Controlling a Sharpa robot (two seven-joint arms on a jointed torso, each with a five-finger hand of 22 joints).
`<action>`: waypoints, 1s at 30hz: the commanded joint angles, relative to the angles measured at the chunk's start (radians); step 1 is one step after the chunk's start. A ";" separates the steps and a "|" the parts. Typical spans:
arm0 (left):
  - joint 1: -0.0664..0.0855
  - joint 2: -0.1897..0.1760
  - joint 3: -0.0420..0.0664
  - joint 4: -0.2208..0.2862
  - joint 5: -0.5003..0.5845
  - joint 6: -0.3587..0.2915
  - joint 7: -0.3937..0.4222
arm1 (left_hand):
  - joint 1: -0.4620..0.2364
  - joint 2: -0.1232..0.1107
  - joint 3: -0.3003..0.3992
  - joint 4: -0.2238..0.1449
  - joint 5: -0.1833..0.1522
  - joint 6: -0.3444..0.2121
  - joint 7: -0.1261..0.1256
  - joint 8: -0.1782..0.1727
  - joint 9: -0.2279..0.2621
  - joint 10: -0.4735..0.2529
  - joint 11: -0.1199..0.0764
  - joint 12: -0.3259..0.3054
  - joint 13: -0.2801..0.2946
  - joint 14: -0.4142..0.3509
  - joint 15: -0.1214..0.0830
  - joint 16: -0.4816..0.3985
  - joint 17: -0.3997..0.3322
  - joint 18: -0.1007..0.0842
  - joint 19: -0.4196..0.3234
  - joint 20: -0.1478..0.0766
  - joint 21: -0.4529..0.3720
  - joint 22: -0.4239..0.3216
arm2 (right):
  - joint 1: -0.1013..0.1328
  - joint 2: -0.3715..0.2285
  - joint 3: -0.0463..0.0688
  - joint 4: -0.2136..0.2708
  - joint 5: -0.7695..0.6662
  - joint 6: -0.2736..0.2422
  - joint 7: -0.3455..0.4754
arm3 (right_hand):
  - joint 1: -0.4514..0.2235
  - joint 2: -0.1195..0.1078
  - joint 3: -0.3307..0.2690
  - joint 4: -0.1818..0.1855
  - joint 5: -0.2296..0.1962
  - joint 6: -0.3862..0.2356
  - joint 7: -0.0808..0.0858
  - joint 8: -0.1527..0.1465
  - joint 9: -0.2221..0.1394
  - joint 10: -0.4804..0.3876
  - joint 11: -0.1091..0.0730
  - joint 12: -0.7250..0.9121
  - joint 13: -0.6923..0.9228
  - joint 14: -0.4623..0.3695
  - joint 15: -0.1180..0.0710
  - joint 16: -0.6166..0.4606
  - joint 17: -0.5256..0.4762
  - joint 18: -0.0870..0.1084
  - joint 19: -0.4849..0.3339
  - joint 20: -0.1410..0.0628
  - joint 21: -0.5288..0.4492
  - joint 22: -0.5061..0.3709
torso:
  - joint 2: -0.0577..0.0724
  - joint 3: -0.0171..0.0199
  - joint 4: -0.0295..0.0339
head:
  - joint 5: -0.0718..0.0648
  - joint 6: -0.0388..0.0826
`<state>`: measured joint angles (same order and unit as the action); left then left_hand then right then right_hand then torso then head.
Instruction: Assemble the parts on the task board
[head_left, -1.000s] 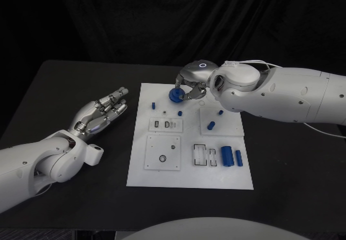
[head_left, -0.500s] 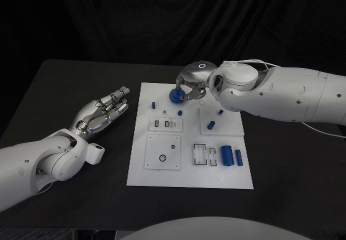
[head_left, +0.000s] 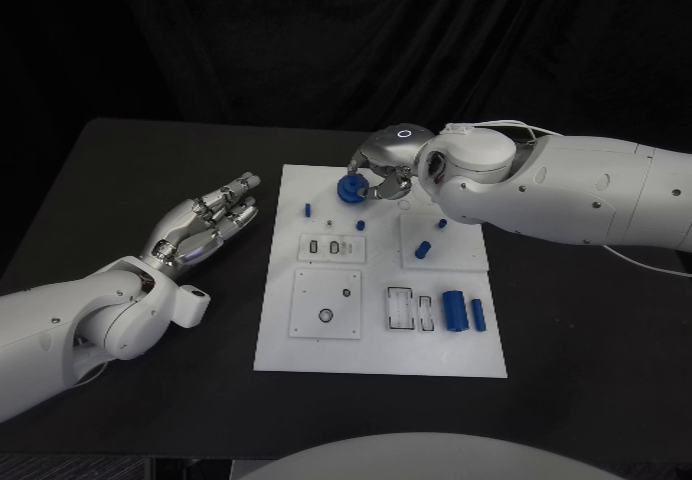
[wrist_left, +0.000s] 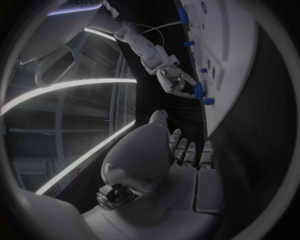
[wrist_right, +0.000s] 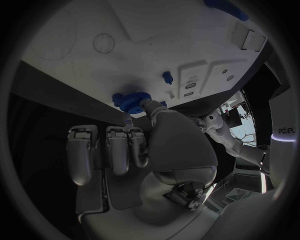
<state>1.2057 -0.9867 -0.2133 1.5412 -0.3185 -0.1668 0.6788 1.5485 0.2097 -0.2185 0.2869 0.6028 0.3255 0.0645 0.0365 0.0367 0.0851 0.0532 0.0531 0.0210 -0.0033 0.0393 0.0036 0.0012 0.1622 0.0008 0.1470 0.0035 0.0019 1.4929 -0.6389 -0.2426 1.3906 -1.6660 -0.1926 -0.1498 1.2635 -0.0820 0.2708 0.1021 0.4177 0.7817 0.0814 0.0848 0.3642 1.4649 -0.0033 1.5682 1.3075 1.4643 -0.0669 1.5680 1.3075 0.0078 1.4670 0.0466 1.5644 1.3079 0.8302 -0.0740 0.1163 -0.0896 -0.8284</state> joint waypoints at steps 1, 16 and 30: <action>0.001 0.002 0.001 0.001 0.003 0.015 0.192 | 0.008 0.000 0.004 -0.001 0.003 -0.005 0.003 -0.001 -0.001 0.002 0.005 -0.004 0.000 0.003 0.007 -0.004 -0.001 0.013 0.000 0.006 -0.002 -0.001 | -0.008 -0.003 -0.004 0.004 -0.007 0.034 -0.017 | 0.001 -0.007 0.002 -0.004 -0.004 -0.009 0.001 -0.005 -0.005 0.106 -0.002 0.003 0.263 0.107 0.001 0.003 0.263 -0.005 0.098 0.001 0.000 0.257 | 0.000 -0.0002 0.0005 | 0.001 0.000; 0.001 0.003 0.001 -0.004 0.003 0.019 0.187 | 0.008 0.000 0.005 0.000 0.003 -0.005 0.004 -0.001 -0.001 0.001 0.006 -0.004 0.000 0.003 0.008 -0.004 -0.001 0.013 0.000 0.007 -0.002 -0.001 | -0.011 -0.014 -0.004 0.022 -0.007 0.041 -0.017 | 0.003 -0.006 0.003 -0.006 -0.004 -0.003 -0.001 -0.005 -0.008 0.106 -0.005 0.003 0.263 0.107 0.000 0.003 0.263 -0.004 0.096 0.000 -0.002 0.255 | 0.000 -0.0004 0.0000 | 0.001 -0.001; 0.001 0.003 0.001 -0.005 0.003 0.020 0.181 | 0.007 0.000 0.005 0.000 0.003 -0.009 0.007 -0.002 -0.001 -0.001 0.006 -0.005 -0.001 0.003 0.008 -0.004 -0.001 0.013 0.000 0.009 -0.002 -0.001 | -0.013 -0.024 -0.004 0.026 -0.007 0.029 -0.019 | 0.004 -0.008 0.003 -0.008 -0.004 -0.002 -0.001 -0.006 -0.010 0.106 -0.005 0.003 0.263 0.107 -0.001 0.003 0.263 -0.003 0.093 -0.001 -0.006 0.251 | 0.000 0.0000 0.0001 | 0.001 -0.003</action>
<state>1.2057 -0.9848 -0.2133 1.5344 -0.3185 -0.1582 0.6788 1.5485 0.2097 -0.2186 0.2868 0.6028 0.3218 0.0682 0.0365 0.0367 0.0851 0.0531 0.0531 0.0210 0.0004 0.0429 0.0036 0.0013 0.1622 0.0008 0.1469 0.0035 0.0019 1.4819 -0.6608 -0.2471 1.4135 -1.6668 -0.1737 -0.1527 1.2645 -0.0831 0.2734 0.0992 0.4177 0.7802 0.0832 0.0822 0.3547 1.4649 -0.0034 1.5681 1.3074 1.4643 -0.0669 1.5680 1.3074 0.0078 1.4670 0.0466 1.5644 1.3077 0.8305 -0.0742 0.1161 -0.0886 -0.8312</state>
